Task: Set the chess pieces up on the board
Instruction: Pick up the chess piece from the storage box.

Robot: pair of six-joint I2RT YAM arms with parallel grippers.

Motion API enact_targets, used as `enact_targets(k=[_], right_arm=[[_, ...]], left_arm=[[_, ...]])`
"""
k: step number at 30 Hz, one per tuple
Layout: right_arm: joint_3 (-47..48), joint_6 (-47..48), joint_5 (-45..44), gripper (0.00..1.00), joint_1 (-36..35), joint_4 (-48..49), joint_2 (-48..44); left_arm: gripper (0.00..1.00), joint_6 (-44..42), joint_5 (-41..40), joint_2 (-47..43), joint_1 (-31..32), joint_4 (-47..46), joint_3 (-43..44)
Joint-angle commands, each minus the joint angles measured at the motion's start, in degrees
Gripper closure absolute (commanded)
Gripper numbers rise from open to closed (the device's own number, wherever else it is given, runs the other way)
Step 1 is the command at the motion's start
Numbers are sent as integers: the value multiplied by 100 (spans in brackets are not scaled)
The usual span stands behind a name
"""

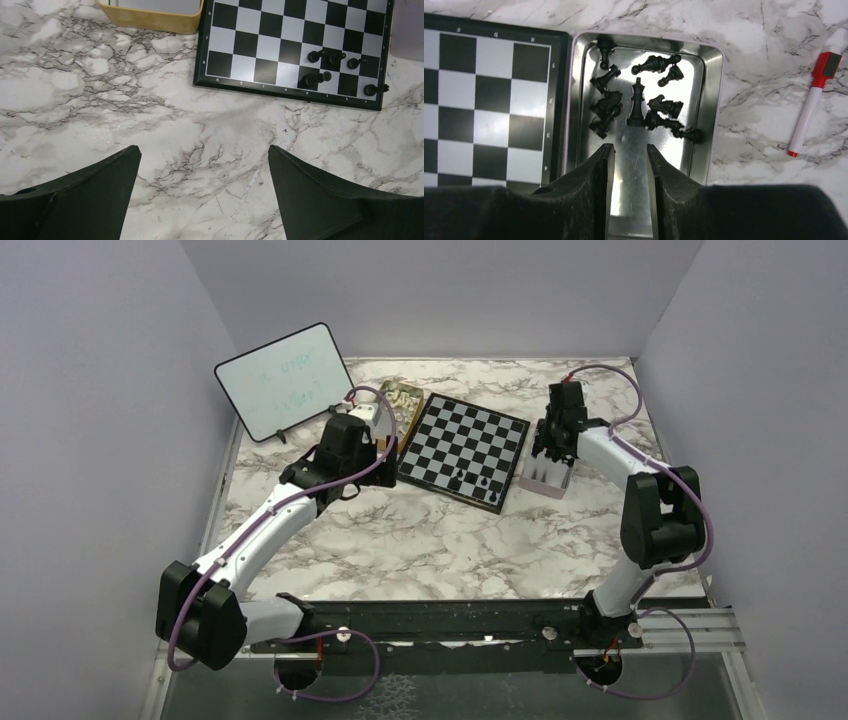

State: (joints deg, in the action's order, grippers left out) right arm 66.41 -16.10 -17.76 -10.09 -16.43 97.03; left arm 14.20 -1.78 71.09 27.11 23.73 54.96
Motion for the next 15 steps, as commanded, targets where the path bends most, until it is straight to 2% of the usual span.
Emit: enact_targets(k=[1, 15], right_arm=[[389, -236, -256, 66, 140, 105, 495], [755, -379, -113, 69, 199, -52, 1278]], left_arm=[[1, -132, -434, -392, 4, 2, 33], [1, -127, -332, -377, 4, -8, 50]])
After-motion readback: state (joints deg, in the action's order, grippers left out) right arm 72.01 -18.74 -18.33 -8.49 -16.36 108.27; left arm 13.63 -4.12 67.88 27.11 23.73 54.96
